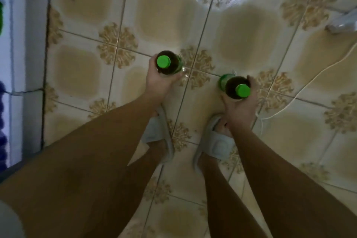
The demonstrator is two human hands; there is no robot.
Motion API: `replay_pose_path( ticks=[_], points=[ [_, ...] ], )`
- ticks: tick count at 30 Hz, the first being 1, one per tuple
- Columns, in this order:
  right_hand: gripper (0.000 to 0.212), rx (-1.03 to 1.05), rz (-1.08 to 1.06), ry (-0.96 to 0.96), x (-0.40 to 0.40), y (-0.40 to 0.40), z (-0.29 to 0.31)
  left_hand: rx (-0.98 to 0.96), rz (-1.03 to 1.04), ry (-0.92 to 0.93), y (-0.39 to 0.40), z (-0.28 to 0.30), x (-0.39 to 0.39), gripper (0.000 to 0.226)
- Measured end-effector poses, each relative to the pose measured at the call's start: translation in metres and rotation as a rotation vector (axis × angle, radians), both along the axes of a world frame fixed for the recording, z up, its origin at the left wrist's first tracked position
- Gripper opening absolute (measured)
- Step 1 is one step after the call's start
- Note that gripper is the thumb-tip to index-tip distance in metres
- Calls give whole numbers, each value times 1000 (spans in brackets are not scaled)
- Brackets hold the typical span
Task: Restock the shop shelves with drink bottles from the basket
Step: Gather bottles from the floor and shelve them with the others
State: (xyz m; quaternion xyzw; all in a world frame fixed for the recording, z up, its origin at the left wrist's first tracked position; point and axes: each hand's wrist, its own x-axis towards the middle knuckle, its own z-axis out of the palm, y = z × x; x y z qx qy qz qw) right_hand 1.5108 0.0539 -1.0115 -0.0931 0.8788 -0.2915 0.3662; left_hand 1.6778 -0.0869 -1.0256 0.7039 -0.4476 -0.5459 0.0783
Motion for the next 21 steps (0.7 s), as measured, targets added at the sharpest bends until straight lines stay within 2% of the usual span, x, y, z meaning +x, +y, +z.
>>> replay_pose_path(
  ticks=[5, 11, 15, 21],
  points=[
    [70, 7, 54, 87, 1, 2, -5, -78, -49, -67, -9, -7, 4, 69],
    [79, 48, 122, 68, -4, -10, 66, -17, -126, 3, -9, 63, -2, 62],
    [79, 24, 175, 45, -1, -24, 158, 27, -190, 76, -9, 153, -1, 64],
    [79, -115, 269, -12, 4, -39, 368, 69, -371, 144, -14, 370, 19, 55]
  ],
)
